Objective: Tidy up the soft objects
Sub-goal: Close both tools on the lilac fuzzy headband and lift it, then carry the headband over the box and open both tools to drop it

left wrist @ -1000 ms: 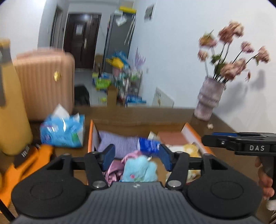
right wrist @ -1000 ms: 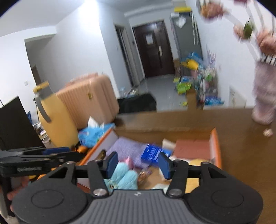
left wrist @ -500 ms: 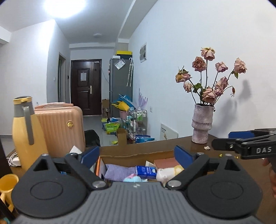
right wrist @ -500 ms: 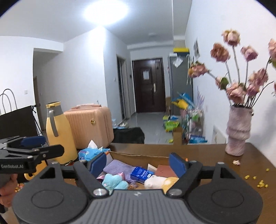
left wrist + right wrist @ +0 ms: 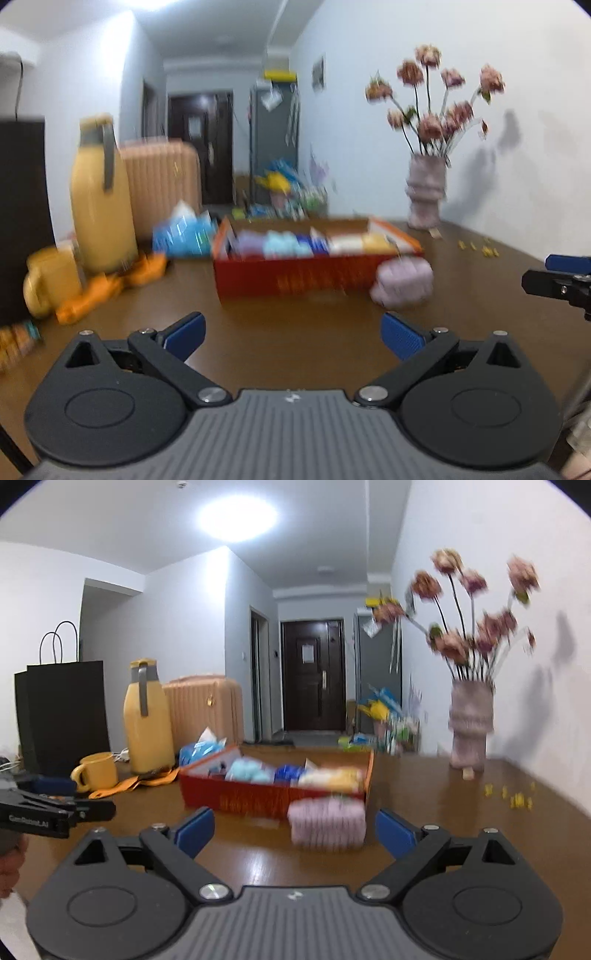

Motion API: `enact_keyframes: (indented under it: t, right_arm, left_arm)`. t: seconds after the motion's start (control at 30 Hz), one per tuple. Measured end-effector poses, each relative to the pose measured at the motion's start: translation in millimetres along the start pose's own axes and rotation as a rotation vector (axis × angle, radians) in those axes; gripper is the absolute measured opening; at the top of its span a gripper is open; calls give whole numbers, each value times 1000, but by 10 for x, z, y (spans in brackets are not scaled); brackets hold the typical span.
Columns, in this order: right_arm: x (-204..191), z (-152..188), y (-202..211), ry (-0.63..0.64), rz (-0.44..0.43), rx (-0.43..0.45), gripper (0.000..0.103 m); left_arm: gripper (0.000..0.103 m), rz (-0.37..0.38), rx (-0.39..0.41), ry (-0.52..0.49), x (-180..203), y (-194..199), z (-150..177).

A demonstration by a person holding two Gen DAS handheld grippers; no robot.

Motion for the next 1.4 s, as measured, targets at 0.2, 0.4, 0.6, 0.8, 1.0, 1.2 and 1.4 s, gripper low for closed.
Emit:
enact_keyframes:
  t: [0.2, 0.4, 0.6, 0.8, 1.0, 1.2, 1.4]
  right_arm:
    - [91, 233, 57, -31, 25, -48, 94]
    - [260, 198, -155, -85, 63, -68, 92]
    - [545, 78, -811, -157, 61, -129, 78]
    - [852, -119, -1756, -230, 20, -191, 52]
    - [933, -33, -2315, -279, -13, -304, 20]
    - [484, 5, -1839, -194, -68, -177, 16]
    - [-16, 429, -999, -193, -126, -213, 42]
  left_arm:
    - [103, -6, -60, -4, 26, -229, 67]
    - [103, -2, -87, 38, 101, -560, -74]
    - [96, 133, -124, 89, 421, -1145, -383]
    - [69, 255, -220, 170, 764, -2010, -619]
    - [22, 292, -378, 308, 668, -2498, -458]
    - [12, 292, -299, 246, 495, -1901, -395]
    - [29, 358, -285, 130, 404, -1006, 138]
Point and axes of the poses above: each gripper's, at about its wrist camera, not at the fingertips, and y roughly against the way its jaws point, x to its right, z to its underside, the point moved 4 cm from there along -y, roughly the way its jaws point, and after that the axes turned 3 degrees about y, right-handed, at the moved point
